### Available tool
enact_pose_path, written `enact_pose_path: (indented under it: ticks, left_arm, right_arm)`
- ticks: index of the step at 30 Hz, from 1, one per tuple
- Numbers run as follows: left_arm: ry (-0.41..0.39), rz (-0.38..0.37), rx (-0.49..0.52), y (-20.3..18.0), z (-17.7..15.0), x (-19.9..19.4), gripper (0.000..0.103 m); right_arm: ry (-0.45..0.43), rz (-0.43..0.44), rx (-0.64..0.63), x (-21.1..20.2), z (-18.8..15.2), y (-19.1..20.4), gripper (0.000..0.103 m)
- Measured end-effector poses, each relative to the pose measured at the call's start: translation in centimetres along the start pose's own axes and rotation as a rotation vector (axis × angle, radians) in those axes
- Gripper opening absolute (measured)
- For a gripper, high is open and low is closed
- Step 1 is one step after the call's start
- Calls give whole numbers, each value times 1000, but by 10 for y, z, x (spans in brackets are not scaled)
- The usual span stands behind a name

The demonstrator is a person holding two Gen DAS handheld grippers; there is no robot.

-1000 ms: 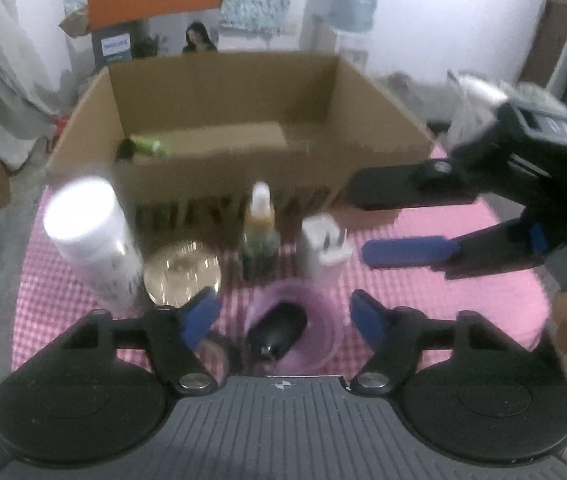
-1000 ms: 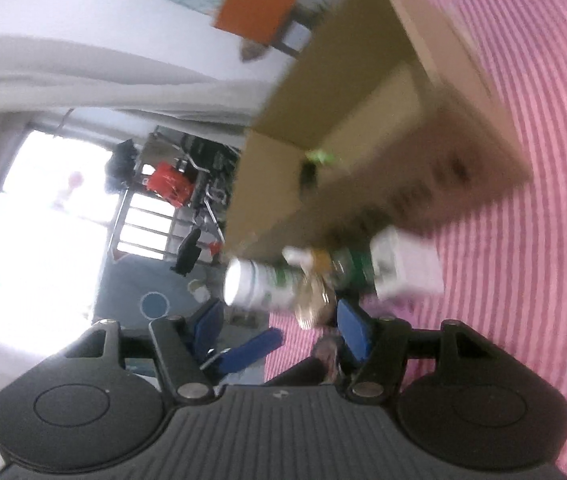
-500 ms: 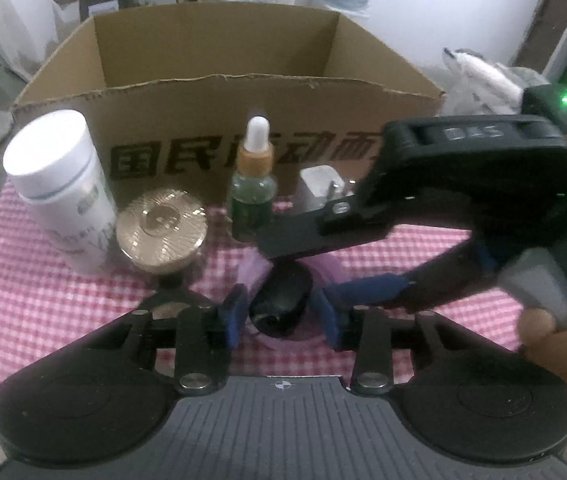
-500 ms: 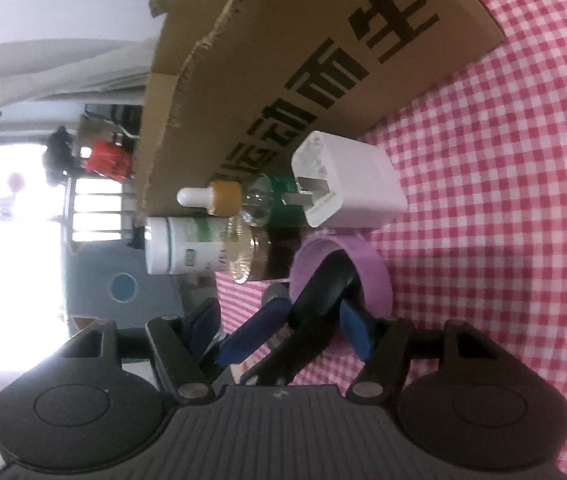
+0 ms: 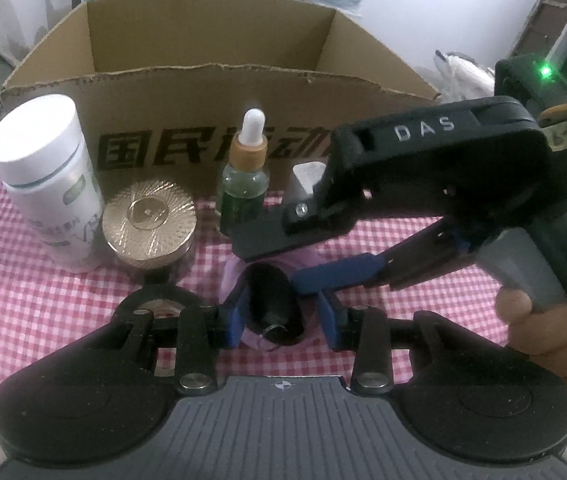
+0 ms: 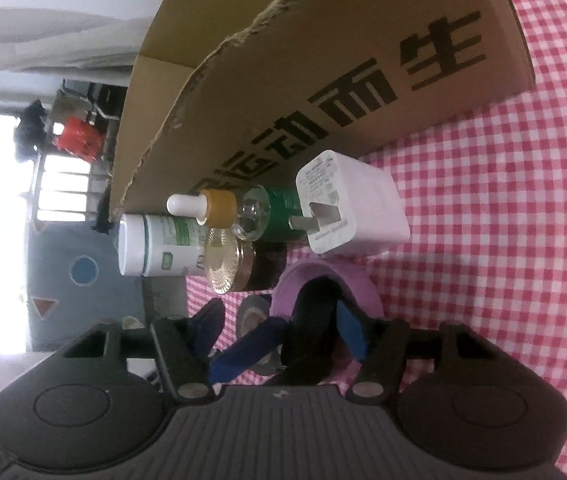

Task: Organize rigid objects
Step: 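Grasp the black item in the pink bowl with the right gripper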

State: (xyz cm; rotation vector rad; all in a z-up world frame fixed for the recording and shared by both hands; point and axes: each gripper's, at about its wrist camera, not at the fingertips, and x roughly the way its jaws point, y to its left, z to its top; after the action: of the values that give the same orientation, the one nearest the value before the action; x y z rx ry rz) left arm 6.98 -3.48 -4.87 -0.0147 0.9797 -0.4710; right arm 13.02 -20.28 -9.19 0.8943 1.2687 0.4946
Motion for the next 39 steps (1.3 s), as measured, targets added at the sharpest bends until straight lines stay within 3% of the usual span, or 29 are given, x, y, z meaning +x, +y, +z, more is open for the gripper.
enact_pose_path:
  ticks: [12,18,25,31,39]
  left_arm:
    - [36,-31,-35,3,6,9,38]
    - [63,-63,-97,14,7,9,37]
    - [61,-104,-128,18,7,9,37]
    - [55,-72,-116,23,10,7,34]
    - [41,-32,-107,13,1,2,34]
  right_arm:
    - [90,-141,-111,32,5,56,59]
    - [100,-102,-114,38,3,65,55]
    - [80,-83,-111,36,4,44,46]
    - [49,-63,-116,27,6,30,29]
    - [19,-32,-165,26,-5,41,27]
